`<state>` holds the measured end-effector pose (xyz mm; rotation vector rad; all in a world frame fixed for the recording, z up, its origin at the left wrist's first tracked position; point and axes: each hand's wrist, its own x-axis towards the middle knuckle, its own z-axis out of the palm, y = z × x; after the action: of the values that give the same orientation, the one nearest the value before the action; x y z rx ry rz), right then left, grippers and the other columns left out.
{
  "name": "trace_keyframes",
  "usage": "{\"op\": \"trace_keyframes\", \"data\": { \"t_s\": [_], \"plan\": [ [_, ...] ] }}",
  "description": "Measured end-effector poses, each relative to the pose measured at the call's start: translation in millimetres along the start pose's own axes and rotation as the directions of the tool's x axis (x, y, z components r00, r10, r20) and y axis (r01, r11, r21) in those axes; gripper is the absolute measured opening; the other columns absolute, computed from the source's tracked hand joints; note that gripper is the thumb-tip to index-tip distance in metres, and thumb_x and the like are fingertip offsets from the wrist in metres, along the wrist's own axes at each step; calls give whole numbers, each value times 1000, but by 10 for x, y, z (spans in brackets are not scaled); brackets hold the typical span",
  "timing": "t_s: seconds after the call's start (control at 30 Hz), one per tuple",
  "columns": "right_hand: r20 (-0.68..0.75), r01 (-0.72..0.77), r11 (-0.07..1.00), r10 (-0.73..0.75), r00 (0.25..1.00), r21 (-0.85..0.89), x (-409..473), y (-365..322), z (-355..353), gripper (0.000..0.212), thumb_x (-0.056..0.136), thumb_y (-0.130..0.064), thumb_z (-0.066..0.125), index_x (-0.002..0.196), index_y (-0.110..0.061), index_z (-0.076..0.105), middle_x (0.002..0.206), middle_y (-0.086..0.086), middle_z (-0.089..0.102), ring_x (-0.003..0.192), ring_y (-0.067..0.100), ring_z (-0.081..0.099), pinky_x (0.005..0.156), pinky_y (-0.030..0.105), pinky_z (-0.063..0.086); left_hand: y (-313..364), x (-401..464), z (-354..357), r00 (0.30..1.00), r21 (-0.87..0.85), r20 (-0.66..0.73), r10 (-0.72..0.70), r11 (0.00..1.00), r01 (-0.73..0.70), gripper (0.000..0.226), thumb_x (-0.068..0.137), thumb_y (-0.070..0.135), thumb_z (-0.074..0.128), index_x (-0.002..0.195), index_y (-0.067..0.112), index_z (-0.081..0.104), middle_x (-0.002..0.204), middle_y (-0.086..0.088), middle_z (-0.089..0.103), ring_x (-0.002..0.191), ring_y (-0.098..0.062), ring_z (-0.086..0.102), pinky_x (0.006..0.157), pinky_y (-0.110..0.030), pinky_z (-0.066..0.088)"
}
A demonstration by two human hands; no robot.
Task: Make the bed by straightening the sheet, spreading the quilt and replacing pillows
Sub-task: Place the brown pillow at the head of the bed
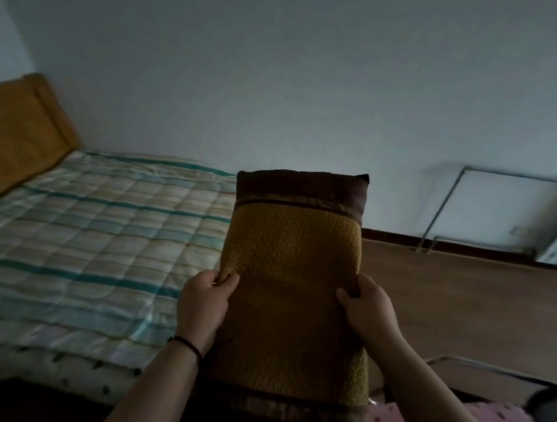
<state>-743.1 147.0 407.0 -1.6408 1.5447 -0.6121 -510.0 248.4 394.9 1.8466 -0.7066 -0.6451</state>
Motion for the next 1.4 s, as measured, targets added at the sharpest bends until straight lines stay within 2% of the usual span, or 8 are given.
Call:
{"op": "trace_keyframes", "data": {
  "t_s": [0.2,0.4,0.67,0.87,1.03,1.13,1.27,1.4],
  "plan": [
    [73,60,998,-60,996,2,-474,-655,899,13,94,-27,61,107,-22,62,99,-4,66,90,17,64,84,48,56,-346,66,-1214,997,9,-72,-26,1000,27,35,87,42,64,74,10,65,73,-18,67,69,-35,66,64,-52,54],
    [111,104,993,-109,988,50,-885,-1241,1804,12,93,-29,62,104,-23,61,97,1,65,88,23,63,82,50,55,-669,165,-2356,991,21,-129,-44,999,47,33,92,39,58,76,10,65,71,-18,65,71,-40,65,58,-43,51],
    [205,163,977,-189,960,136,-1181,-2123,2947,8,97,-23,59,103,-17,62,92,2,65,83,22,63,80,49,55,-998,550,-3670,969,21,-232,-79,996,87,36,92,42,57,81,9,66,82,-23,66,75,-39,66,69,-55,55],
    [264,159,971,-203,943,177,-1002,-2681,3807,1,96,-25,60,96,-25,61,93,1,68,85,23,67,81,54,57,-1284,1130,-4365,948,-25,-297,-116,993,113,37,86,48,57,80,13,67,83,-20,67,77,-38,67,71,-59,54],
    [314,186,959,-248,917,215,-594,-3271,4619,7,98,-24,58,102,-29,61,97,-2,68,86,19,67,80,46,57,-1486,1851,-4934,926,-106,-350,-142,988,112,38,90,43,59,81,7,66,83,-25,64,78,-42,65,67,-50,54],
    [333,216,954,-276,902,207,-322,-3761,5130,11,99,-23,57,109,-26,60,97,-4,67,87,17,65,80,41,56,-1526,2365,-5342,908,-181,-379,-180,976,118,38,87,44,63,85,6,67,86,-24,66,79,-41,67,74,-58,55],
    [365,287,939,-338,868,189,-73,-4399,5779,11,99,-25,57,94,-36,55,95,-3,66,87,19,65,83,49,56,-1549,2918,-5888,864,-273,-442,-240,954,125,33,88,38,67,82,5,68,84,-19,69,78,-35,68,79,-58,54],
    [383,333,927,-375,844,173,0,-4905,6402,9,99,-24,57,93,-31,56,96,1,66,85,20,64,80,45,56,-1601,3280,-6454,827,-380,-461,-322,914,144,22,87,31,72,70,22,61,85,-10,67,82,-27,66,88,-51,53]
  ]
}}
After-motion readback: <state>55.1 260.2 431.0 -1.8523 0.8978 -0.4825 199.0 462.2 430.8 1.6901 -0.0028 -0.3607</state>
